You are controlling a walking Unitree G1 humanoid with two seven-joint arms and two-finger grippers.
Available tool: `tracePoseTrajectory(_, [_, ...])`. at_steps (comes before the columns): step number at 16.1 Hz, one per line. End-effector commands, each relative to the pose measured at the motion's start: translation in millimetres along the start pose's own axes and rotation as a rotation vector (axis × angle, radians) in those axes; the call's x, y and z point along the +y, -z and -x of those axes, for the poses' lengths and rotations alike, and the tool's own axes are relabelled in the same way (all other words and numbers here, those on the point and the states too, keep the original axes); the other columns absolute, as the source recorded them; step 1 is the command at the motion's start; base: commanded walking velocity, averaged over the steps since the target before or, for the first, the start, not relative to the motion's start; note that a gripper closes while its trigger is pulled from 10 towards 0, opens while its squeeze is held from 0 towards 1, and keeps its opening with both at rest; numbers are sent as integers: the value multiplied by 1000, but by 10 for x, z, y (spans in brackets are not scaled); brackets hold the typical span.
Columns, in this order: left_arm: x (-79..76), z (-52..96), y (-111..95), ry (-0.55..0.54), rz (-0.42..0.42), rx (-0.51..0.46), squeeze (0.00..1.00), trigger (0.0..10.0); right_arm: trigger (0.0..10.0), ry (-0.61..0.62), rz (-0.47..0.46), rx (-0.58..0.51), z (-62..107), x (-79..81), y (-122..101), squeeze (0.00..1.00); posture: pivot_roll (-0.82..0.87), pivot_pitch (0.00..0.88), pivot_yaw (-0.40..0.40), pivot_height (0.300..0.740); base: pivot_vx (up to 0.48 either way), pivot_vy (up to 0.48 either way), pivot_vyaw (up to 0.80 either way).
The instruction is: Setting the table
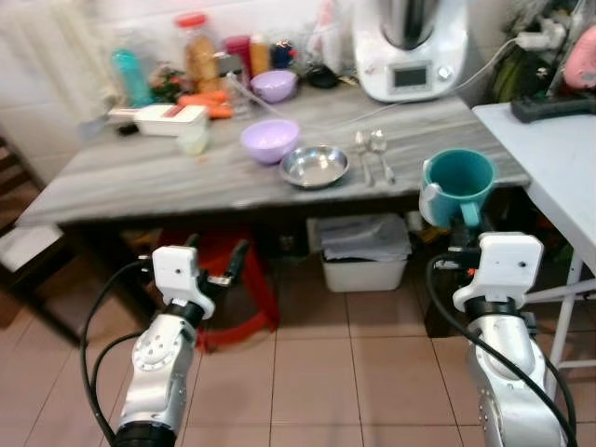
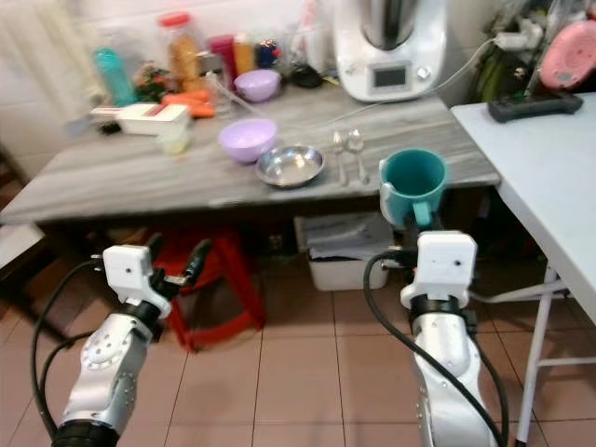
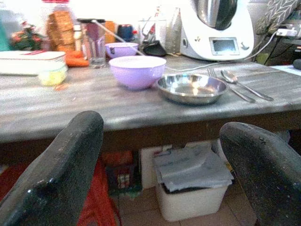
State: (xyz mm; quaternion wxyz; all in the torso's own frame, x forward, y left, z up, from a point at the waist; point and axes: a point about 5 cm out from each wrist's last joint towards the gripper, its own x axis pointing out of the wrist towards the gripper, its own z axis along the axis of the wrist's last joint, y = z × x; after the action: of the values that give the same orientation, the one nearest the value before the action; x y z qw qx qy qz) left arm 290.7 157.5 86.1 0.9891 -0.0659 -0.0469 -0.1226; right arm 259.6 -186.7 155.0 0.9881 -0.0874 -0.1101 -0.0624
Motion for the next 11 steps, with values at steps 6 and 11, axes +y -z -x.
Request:
tracePoseTrajectory(6, [-77, -46, -69, 32, 0, -20, 0, 10000, 10000, 14, 10, -26, -23, -48, -63, 0, -186, 0, 119, 740, 480, 0, 449])
tracePoseTrajectory(11, [-106, -31, -78, 38, 8, -25, 0, 10000, 10000, 15, 12, -25, -35, -55, -61, 0, -184, 0, 116, 740, 465, 0, 0])
